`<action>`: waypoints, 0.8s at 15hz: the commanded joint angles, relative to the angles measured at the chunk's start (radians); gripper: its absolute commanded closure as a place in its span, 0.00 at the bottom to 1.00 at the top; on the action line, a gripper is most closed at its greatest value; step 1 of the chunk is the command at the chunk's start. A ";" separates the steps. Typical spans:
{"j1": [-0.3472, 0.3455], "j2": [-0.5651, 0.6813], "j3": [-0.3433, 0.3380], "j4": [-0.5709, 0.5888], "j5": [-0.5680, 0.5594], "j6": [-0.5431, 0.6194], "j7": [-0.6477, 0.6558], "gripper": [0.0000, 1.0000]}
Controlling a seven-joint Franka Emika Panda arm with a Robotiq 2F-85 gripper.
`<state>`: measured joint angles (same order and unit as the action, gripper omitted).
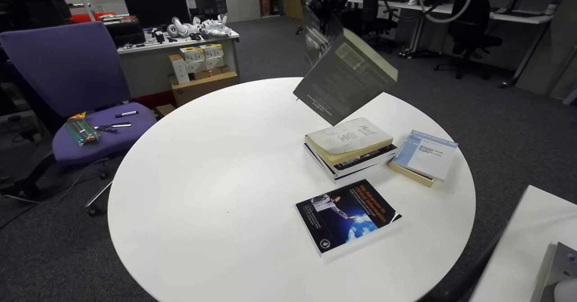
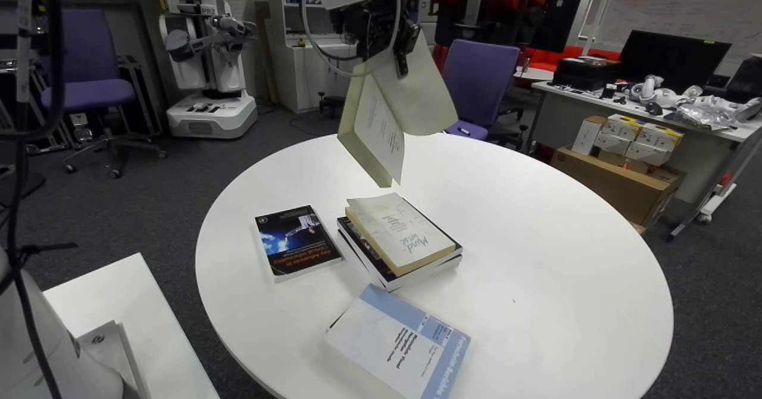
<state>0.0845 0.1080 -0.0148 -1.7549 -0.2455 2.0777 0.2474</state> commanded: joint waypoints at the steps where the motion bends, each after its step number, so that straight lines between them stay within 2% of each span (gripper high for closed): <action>1: 0.002 -0.067 0.001 0.056 -0.112 -0.274 0.107 1.00; 6: 0.008 -0.054 0.023 0.161 -0.212 -0.671 0.223 1.00; 12: 0.024 0.090 0.042 0.341 -0.296 -1.081 0.284 1.00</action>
<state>0.0951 0.1146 0.0224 -1.5511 -0.4890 1.1857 0.5263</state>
